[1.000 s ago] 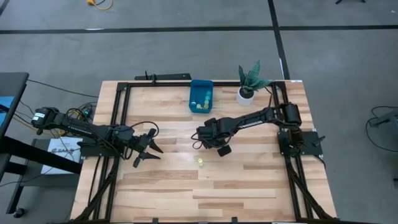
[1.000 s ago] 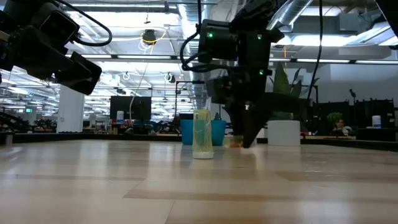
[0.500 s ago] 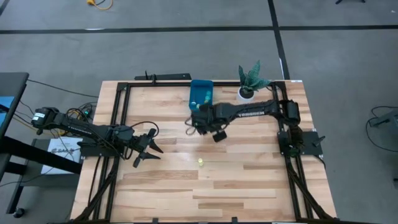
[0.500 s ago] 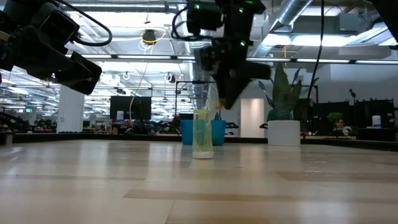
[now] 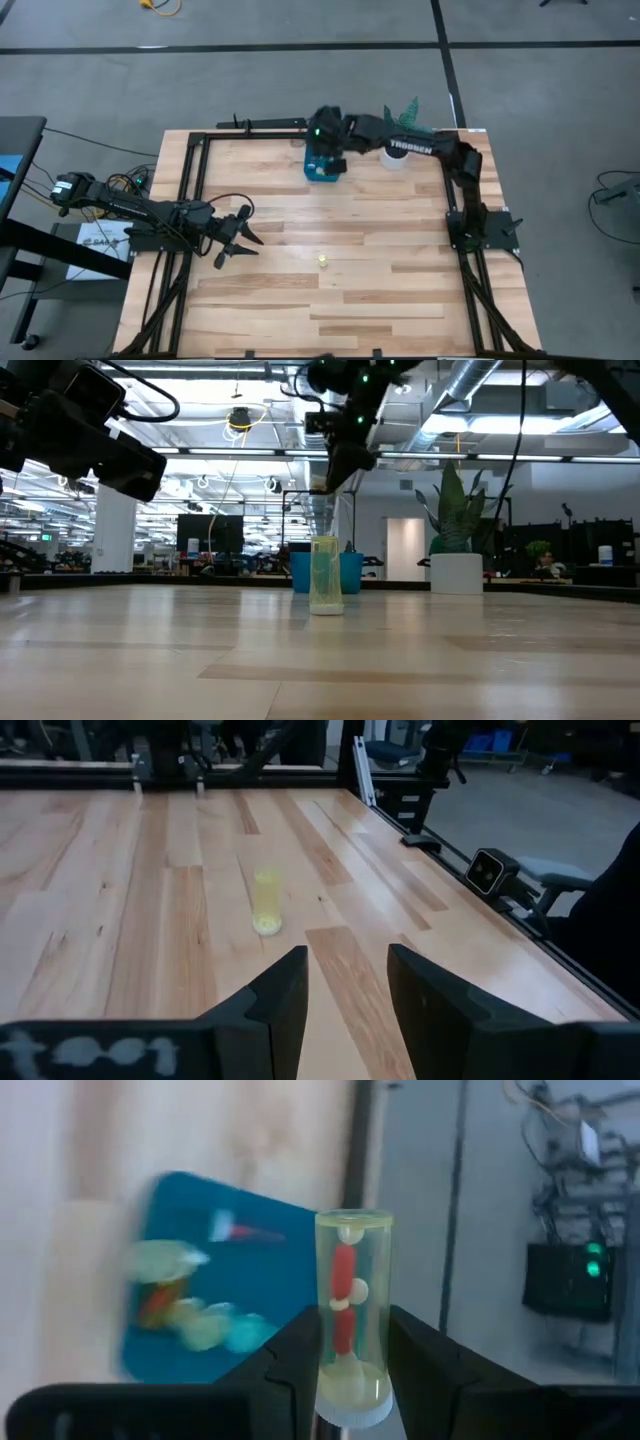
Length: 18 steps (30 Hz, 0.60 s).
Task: Pick and place pill bottles into a basket
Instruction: Put the top yellow pill bottle into the blue container
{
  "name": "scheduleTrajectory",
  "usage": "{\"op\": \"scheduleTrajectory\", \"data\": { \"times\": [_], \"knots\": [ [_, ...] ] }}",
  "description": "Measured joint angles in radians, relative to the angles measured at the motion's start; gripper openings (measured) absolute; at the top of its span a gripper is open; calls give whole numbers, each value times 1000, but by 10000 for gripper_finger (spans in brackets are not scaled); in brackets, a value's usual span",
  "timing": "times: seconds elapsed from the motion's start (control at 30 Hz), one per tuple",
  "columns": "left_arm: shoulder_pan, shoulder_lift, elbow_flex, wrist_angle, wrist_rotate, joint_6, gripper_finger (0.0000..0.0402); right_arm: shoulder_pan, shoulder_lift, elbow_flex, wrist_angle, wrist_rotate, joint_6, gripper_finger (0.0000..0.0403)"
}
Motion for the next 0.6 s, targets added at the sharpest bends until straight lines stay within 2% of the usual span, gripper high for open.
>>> {"op": "scheduleTrajectory", "data": {
  "times": [0.1, 0.33, 0.6],
  "knots": [
    [0, 0, 0, 2, -23, 12, 128, -60, 8, -3, 33, -48, 41, 98],
    [0, 0, 0, 3, -59, 31, 128, -164, 8, -26, 111, -309, 204, 98],
    [0, 0, 0, 12, -72, 54, 128, -203, 9, -26, 131, -424, 272, 98]
  ]
}}
